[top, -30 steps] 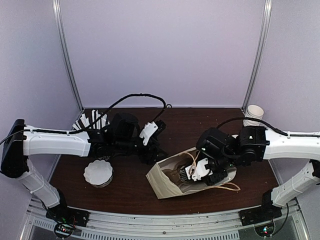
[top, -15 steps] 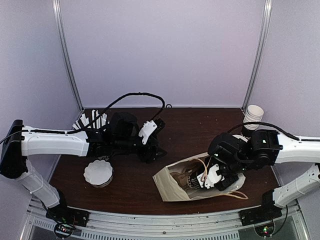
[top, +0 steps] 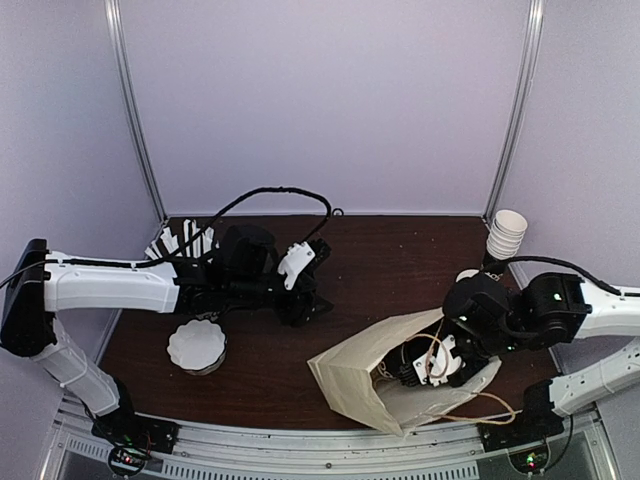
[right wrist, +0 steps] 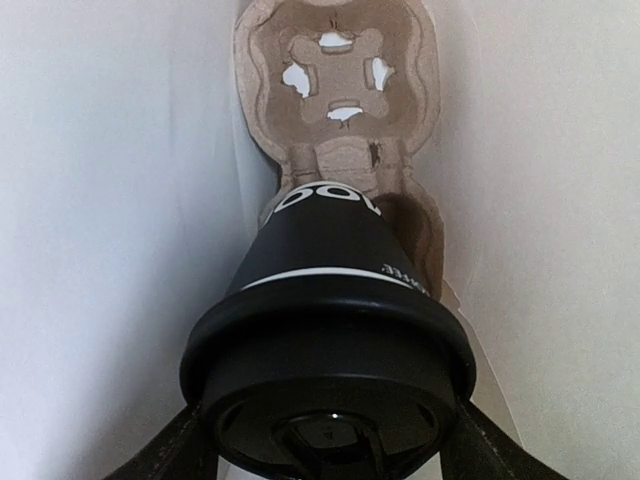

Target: Pack the takeout coffee

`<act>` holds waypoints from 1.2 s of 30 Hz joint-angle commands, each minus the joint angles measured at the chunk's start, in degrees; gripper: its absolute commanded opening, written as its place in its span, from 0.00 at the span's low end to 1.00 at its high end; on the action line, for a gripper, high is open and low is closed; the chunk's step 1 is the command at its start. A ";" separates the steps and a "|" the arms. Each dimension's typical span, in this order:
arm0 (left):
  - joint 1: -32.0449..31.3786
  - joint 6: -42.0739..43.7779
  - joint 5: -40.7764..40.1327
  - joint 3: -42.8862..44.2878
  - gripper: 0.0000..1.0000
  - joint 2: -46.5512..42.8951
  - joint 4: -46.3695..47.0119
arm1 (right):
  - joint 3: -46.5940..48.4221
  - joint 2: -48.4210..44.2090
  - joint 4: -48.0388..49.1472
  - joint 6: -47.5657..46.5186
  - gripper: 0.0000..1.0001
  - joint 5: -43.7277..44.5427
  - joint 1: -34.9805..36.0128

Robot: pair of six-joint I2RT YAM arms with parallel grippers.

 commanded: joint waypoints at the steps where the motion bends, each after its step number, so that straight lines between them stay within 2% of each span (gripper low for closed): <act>1: 0.77 1.34 0.51 0.92 0.66 1.29 2.03 | -2.58 -3.13 1.44 -2.37 0.45 -2.04 0.40; 8: 0.95 1.61 1.63 1.65 0.66 2.26 1.55 | -3.97 -3.24 4.26 -2.76 0.45 -1.02 0.36; 13: 0.99 1.61 1.66 1.48 0.67 2.46 1.30 | -4.60 -2.80 8.28 -3.09 0.46 4.24 0.41; 23: 1.08 1.96 2.57 3.10 0.66 3.86 0.84 | -2.68 -1.65 3.40 -2.98 0.47 7.60 0.30; 36: 1.18 1.10 2.54 2.26 0.66 3.33 -0.53 | -2.82 4.01 6.24 -2.97 0.49 9.49 -0.90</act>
